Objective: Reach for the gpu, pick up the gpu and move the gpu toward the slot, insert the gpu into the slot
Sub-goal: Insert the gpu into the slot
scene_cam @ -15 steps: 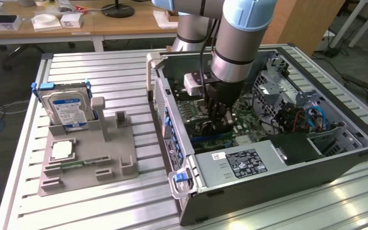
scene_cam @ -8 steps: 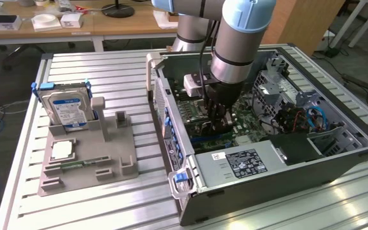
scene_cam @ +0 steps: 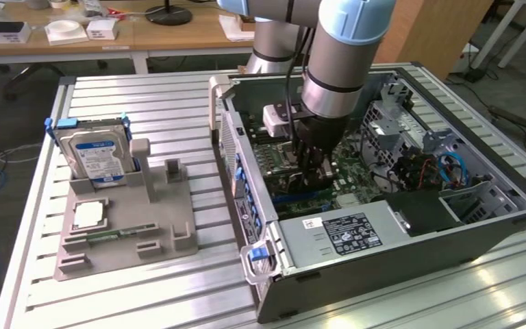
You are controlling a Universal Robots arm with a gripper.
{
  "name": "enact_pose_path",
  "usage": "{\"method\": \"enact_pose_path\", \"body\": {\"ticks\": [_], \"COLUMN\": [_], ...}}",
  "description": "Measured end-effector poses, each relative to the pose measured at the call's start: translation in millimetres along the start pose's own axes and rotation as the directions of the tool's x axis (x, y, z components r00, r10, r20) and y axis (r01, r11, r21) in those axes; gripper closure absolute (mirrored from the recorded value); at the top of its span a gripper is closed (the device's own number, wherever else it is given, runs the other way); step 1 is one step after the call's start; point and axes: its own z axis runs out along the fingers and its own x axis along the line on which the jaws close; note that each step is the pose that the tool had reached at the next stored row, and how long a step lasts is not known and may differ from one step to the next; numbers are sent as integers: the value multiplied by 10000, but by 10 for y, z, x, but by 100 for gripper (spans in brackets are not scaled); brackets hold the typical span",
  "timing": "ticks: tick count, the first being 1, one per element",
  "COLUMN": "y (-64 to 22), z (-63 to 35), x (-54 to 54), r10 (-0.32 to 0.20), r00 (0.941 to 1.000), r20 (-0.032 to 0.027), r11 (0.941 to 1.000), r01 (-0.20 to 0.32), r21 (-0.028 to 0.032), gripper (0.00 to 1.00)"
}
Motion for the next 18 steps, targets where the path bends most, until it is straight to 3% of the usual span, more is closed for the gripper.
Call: {"method": "enact_pose_path", "body": {"ticks": [18], "y": [3], "z": [17], "x": [9], "r10": [37], "r00": [10000], "r20": [-8], "r11": [10000], "r01": [-37], "r21": [-4], "gripper": [74]}}
